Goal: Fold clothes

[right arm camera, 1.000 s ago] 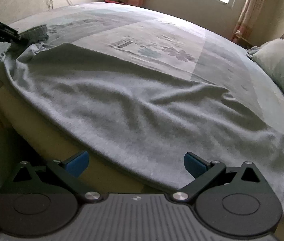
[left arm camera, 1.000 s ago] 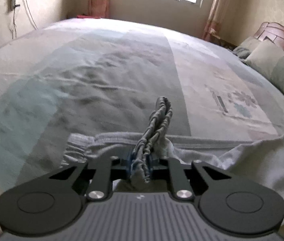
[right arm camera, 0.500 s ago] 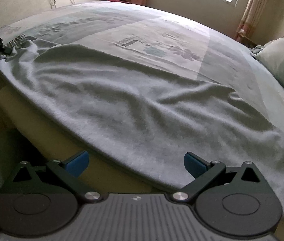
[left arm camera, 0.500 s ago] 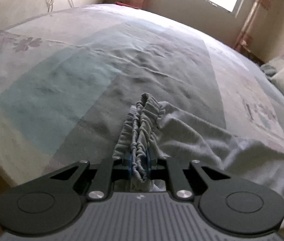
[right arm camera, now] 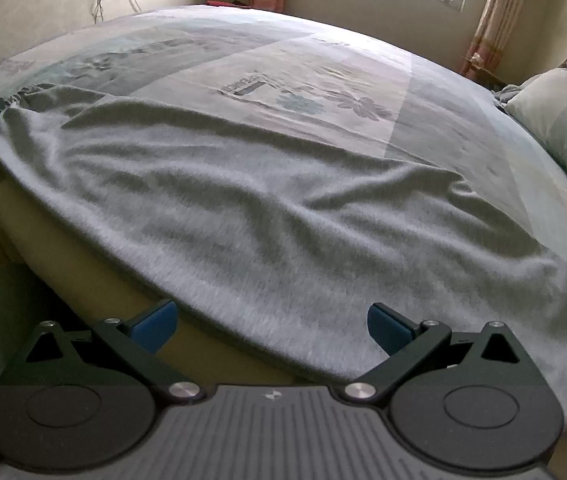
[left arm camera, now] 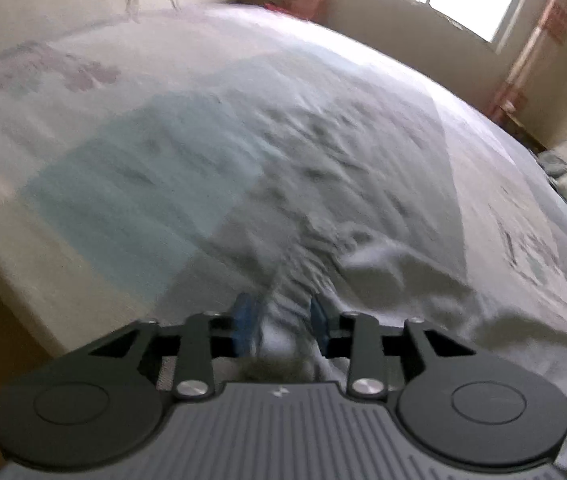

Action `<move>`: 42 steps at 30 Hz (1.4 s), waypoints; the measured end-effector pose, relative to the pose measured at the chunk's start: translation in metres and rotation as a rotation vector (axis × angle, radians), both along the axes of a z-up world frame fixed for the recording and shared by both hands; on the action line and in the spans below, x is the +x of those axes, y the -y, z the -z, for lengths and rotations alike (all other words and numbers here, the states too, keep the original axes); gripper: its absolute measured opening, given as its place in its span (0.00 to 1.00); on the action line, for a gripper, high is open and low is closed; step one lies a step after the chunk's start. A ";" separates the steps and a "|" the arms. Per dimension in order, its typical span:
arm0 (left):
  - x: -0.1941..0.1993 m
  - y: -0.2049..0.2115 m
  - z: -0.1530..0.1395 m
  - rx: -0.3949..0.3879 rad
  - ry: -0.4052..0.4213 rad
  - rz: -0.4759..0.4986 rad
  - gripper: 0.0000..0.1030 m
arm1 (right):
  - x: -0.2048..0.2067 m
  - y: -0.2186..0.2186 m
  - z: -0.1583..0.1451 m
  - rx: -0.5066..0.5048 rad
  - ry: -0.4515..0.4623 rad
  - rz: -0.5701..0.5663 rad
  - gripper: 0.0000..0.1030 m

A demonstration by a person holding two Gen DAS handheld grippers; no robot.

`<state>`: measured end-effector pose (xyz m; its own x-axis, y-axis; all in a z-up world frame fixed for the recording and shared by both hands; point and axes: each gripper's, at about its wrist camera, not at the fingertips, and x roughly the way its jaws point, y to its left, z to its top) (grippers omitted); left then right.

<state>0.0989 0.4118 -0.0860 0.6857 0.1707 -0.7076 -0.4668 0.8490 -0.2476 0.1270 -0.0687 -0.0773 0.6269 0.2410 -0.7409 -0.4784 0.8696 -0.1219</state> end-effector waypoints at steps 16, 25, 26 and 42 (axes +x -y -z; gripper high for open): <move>0.024 0.100 0.032 0.187 -0.093 0.380 0.56 | 0.054 -0.016 0.022 0.129 -0.067 -0.031 1.00; 0.082 0.147 0.010 0.160 -0.053 0.512 0.55 | 0.043 -0.002 0.025 0.109 -0.053 0.036 1.00; 0.092 0.156 0.016 0.161 -0.073 0.528 0.55 | 0.043 0.000 0.025 0.111 -0.054 0.037 1.00; 0.113 0.198 0.005 0.206 0.000 0.598 0.67 | 0.028 0.010 -0.006 0.140 0.080 0.019 1.00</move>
